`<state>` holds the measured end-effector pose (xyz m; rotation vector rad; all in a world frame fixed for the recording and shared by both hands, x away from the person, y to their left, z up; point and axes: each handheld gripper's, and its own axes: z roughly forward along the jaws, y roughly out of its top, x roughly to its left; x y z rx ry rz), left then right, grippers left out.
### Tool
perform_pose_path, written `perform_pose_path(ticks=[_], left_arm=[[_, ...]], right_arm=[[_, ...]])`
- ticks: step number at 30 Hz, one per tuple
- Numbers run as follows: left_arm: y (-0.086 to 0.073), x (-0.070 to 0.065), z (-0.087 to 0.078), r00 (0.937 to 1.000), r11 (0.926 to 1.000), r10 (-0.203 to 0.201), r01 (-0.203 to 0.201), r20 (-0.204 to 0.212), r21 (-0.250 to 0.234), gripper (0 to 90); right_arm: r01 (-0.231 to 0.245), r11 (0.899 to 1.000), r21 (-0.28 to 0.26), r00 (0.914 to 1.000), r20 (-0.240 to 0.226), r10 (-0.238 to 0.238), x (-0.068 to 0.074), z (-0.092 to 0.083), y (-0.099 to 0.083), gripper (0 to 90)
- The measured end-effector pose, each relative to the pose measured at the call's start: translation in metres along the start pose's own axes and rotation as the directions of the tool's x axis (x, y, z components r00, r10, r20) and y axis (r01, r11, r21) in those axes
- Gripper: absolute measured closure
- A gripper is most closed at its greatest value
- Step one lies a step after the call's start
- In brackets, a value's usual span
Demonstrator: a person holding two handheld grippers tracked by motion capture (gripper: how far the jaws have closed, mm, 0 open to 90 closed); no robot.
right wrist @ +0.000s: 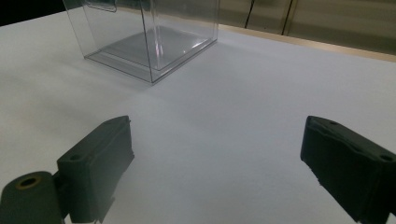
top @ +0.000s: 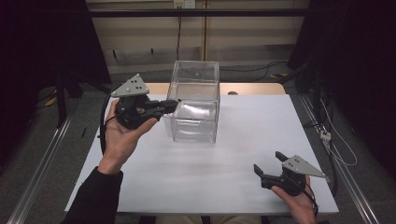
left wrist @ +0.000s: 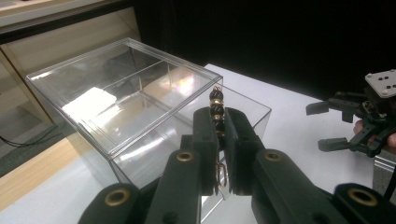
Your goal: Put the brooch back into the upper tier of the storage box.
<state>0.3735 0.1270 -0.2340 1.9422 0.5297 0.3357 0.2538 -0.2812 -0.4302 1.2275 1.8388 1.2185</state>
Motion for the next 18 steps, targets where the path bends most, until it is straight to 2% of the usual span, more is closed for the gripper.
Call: perform_pose_path(ticks=[18], left_arm=[[0.006,-0.004,0.02,0.9996,0.9987,0.026,-0.026,0.002,0.044,84.1]], right_arm=[[0.001,1.0,0.009,1.0,-0.003,-0.001,-0.001,0.002,0.0,8.6]])
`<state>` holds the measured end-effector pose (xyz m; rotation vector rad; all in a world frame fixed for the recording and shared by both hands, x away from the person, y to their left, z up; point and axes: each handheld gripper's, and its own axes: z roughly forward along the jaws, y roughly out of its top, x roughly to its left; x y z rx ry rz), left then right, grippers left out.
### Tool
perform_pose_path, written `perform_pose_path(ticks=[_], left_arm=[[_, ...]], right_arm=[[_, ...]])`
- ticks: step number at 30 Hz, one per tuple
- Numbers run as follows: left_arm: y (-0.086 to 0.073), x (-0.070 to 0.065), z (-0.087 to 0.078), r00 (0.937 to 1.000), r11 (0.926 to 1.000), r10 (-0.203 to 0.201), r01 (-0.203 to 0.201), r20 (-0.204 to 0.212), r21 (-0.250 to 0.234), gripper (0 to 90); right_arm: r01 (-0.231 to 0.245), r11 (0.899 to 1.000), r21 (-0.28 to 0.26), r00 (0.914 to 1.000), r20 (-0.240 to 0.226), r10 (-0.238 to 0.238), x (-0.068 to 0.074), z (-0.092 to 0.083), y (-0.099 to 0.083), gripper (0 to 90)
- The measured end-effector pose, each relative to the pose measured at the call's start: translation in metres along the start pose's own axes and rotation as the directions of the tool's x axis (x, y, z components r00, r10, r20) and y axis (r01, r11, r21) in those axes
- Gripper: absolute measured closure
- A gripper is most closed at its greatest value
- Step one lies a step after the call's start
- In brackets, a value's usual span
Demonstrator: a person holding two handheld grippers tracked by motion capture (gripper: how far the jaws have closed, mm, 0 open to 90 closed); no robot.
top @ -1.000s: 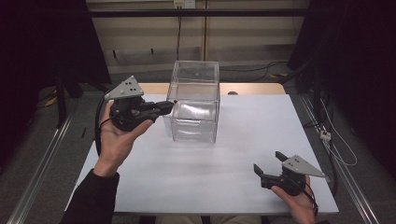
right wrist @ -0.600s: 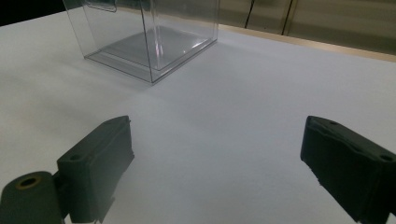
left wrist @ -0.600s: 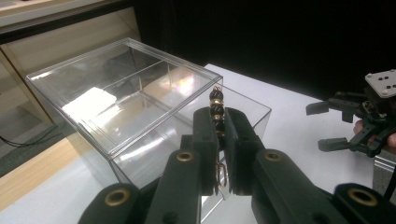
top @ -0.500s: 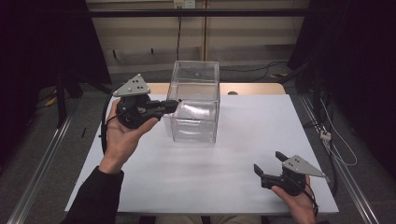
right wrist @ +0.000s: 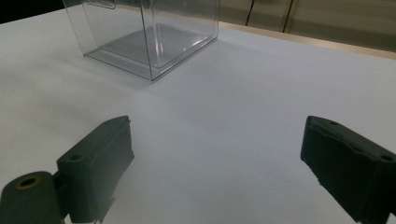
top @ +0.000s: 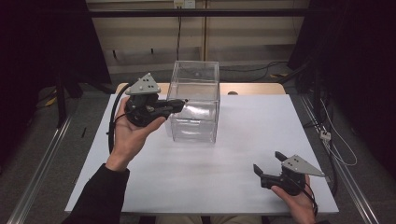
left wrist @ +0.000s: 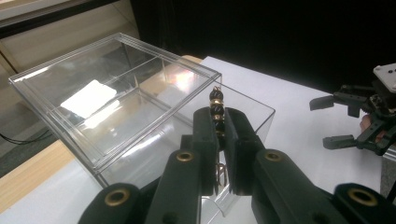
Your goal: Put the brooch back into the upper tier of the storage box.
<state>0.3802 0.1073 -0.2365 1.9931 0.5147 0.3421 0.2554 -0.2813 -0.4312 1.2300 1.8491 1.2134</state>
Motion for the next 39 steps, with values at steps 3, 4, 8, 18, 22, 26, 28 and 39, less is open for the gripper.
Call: perform_pose_path(ticks=[3,4,8,18,22,26,28,39], left_arm=[[0.0,0.0,0.004,1.0,1.0,-0.001,0.001,0.005,0.003,84.1],[0.001,0.0,0.005,1.0,1.0,-0.001,0.001,0.007,0.005,84.1],[0.003,0.0,0.008,0.9999,1.0,-0.002,0.002,0.014,0.004,84.0],[0.005,-0.002,0.024,0.9999,0.9992,0.01,-0.01,0.012,0.039,84.1],[0.004,0.0,0.032,0.9999,0.999,0.012,-0.012,0.01,0.044,84.0],[0.003,0.001,0.04,0.9999,0.9982,0.007,-0.008,0.009,0.059,84.0],[0.002,0.001,0.043,0.9999,0.9978,0.011,-0.011,0.009,0.066,84.0],[-0.003,0.002,0.057,1.0,0.9942,0.006,-0.006,0.0,0.107,83.9]], right_arm=[[0.001,1.0,0.0,1.0,0.0,-0.001,0.0,0.0,0.0,8.6],[0.001,1.0,0.0,1.0,0.0,-0.001,0.0,0.0,0.0,8.6],[0.001,1.0,0.001,1.0,0.0,-0.001,0.0,0.0,0.0,8.6],[0.001,1.0,0.001,1.0,0.0,-0.001,0.0,0.0,0.0,8.5],[0.001,1.0,0.002,1.0,0.0,-0.001,0.0,0.0,0.0,8.5],[0.001,1.0,0.001,1.0,0.0,-0.001,0.0,0.0,0.0,8.5],[0.002,1.0,0.001,1.0,-0.001,-0.002,0.0,0.0,0.0,8.5],[0.002,1.0,0.001,1.0,-0.001,-0.002,0.0,0.0,0.0,8.5]])
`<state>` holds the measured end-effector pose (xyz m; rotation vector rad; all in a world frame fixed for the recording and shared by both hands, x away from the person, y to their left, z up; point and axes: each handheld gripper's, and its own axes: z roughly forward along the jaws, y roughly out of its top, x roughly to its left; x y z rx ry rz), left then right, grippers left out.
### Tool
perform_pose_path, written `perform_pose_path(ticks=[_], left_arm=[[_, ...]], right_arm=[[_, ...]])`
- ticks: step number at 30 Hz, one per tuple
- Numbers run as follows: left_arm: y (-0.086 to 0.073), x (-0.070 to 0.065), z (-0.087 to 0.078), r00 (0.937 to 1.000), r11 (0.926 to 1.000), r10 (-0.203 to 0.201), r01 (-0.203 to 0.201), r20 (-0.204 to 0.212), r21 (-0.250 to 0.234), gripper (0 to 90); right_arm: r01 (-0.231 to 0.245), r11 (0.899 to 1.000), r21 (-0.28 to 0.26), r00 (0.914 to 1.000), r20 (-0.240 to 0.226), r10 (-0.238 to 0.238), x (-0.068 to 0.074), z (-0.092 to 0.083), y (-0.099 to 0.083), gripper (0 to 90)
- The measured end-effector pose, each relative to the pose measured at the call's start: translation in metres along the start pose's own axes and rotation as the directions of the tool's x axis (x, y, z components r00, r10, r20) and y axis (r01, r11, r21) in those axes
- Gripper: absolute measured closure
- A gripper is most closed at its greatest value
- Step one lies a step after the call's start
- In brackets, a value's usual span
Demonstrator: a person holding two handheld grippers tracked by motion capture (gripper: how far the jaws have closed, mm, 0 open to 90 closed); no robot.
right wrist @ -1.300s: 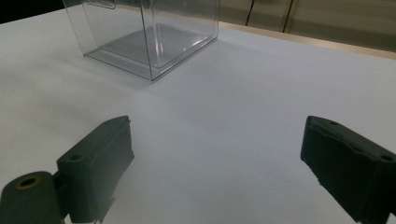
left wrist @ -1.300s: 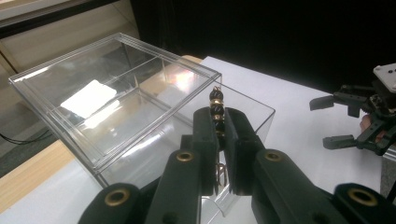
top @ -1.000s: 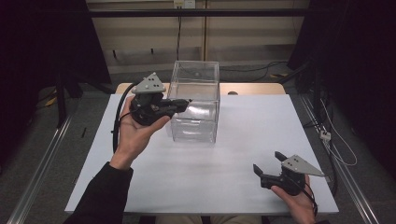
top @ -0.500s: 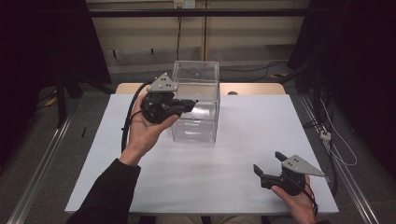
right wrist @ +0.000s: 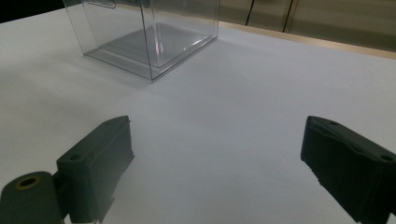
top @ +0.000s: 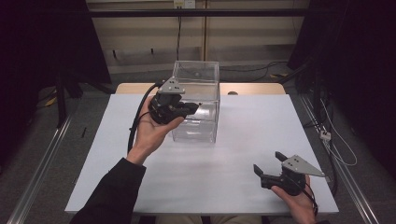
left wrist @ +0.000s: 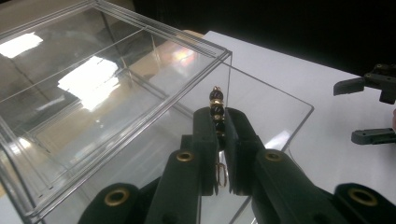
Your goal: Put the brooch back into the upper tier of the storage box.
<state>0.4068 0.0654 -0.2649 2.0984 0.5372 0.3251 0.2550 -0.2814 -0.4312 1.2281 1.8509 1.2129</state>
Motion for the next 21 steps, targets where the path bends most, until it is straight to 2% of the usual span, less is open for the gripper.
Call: perform_pose_path(ticks=[10,18,21], left_arm=[[-0.0008,0.0007,0.0045,0.9998,0.9999,-0.009,0.009,0.016,-0.006,82.9],[-0.0013,0.0017,0.0036,0.9996,0.9993,-0.028,0.029,0.008,-0.026,73.6],[-0.0006,0.0025,0.001,0.9995,0.9988,-0.032,0.032,0.002,-0.038,66.8]], right_arm=[[0.002,1.0,-0.002,1.0,-0.004,-0.002,0.0001,0.0001,0.0001,8.5],[0.001,1.0,-0.002,1.0,-0.006,-0.001,-0.0003,-0.0003,-0.0003,8.5],[0.0,1.0,0.0,1.0,-0.006,0.0,-0.0007,-0.0001,-0.0007,8.5]])
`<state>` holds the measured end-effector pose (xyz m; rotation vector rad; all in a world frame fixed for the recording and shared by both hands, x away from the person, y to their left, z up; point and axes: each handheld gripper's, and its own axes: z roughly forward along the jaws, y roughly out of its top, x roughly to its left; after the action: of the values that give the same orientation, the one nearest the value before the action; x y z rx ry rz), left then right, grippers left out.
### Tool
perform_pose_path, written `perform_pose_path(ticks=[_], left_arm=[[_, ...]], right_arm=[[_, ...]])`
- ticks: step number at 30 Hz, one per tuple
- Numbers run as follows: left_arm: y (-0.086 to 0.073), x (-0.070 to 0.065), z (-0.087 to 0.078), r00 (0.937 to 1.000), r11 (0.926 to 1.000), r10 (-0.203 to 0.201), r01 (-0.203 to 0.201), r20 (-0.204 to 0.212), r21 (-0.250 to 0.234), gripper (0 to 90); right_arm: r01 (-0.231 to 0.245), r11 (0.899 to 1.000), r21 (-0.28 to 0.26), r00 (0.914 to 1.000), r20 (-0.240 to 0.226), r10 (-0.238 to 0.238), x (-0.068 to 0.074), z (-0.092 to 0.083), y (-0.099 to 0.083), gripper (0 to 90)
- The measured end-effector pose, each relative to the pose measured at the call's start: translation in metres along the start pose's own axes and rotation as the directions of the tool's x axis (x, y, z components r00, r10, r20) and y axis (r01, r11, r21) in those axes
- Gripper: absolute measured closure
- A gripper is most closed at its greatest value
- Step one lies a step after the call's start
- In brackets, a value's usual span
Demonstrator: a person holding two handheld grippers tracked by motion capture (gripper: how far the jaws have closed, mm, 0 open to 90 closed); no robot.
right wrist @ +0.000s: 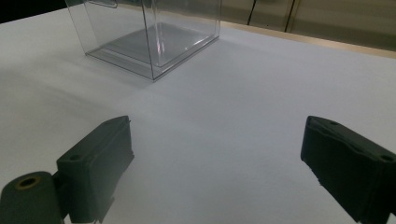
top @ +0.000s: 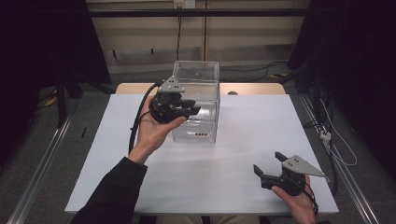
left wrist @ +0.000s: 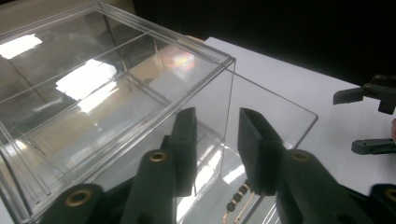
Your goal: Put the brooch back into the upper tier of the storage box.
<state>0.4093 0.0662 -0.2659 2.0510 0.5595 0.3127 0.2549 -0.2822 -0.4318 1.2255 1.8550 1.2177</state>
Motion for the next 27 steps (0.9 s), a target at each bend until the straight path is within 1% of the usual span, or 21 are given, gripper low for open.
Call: perform_pose_path(ticks=[1,3,4,6,9,11,12,13,14,16,19,22,24,27], left_arm=[[0.0,0.0,-0.001,1.0,1.0,-0.007,0.007,0.001,-0.007,64.3],[0.0,0.001,-0.001,1.0,0.9999,-0.007,0.007,-0.006,-0.009,57.8],[0.0,0.002,-0.003,0.9995,0.9998,-0.015,0.014,-0.027,-0.014,52.3],[0.0,0.005,-0.004,0.9983,0.9986,-0.04,0.038,-0.042,-0.037,42.8],[-0.001,0.007,-0.009,0.9964,0.9967,-0.066,0.063,-0.054,-0.051,29.8],[-0.002,0.009,-0.014,0.9966,0.9957,-0.07,0.067,-0.043,-0.064,27.8],[-0.003,0.01,-0.017,0.9958,0.9948,-0.075,0.071,-0.052,-0.073,26.4],[-0.004,0.01,-0.018,0.9951,0.9941,-0.079,0.074,-0.059,-0.08,23.3],[-0.005,0.011,-0.022,0.994,0.9936,-0.079,0.073,-0.076,-0.087,19.7],[-0.01,0.014,-0.028,0.9929,0.9912,-0.088,0.08,-0.079,-0.105,15.3],[-0.018,0.018,-0.036,0.9912,0.9889,-0.106,0.097,-0.079,-0.113,9.4],[-0.027,0.021,-0.043,0.9913,0.9864,-0.11,0.1,-0.072,-0.131,6.3],[-0.032,0.022,-0.047,0.9894,0.9838,-0.125,0.113,-0.075,-0.139,6.1],[-0.036,0.024,-0.05,0.9888,0.9851,-0.122,0.11,-0.087,-0.132,5.7]], right_arm=[[-0.001,1.0,-0.002,1.0,0.002,0.001,0.0,0.0,0.0,8.5],[-0.004,1.0,0.0,1.0,0.0,0.004,-0.001,0.0,-0.001,8.5],[-0.007,1.0,-0.002,1.0,0.001,0.007,-0.002,0.0,0.0,8.5],[-0.008,1.0,-0.002,1.0,0.0,0.008,-0.002,0.001,0.0,8.5],[-0.004,1.0,-0.001,1.0,-0.006,0.004,-0.001,0.002,0.0,8.5],[-0.007,1.0,-0.002,0.9999,-0.009,0.007,-0.001,0.002,0.0,8.5],[-0.007,1.0,-0.003,0.9999,-0.011,0.007,-0.002,0.002,0.0,8.5],[-0.005,1.0,-0.004,0.9999,-0.013,0.005,-0.002,0.002,0.0,8.5],[-0.005,1.0,-0.004,0.9999,-0.013,0.005,-0.002,0.002,0.001,8.5],[-0.004,1.0,-0.005,0.9999,-0.016,0.004,-0.001,0.003,0.001,8.5],[0.002,1.0,-0.002,0.9998,-0.02,-0.002,0.001,0.005,0.002,8.5],[0.005,1.0,0.0,0.9998,-0.021,-0.005,0.003,0.005,0.003,8.5],[0.006,1.0,-0.002,0.9998,-0.019,-0.006,0.002,0.006,0.003,8.5],[-0.006,1.0,0.001,0.9999,-0.015,0.006,0.001,0.007,0.003,8.5]])
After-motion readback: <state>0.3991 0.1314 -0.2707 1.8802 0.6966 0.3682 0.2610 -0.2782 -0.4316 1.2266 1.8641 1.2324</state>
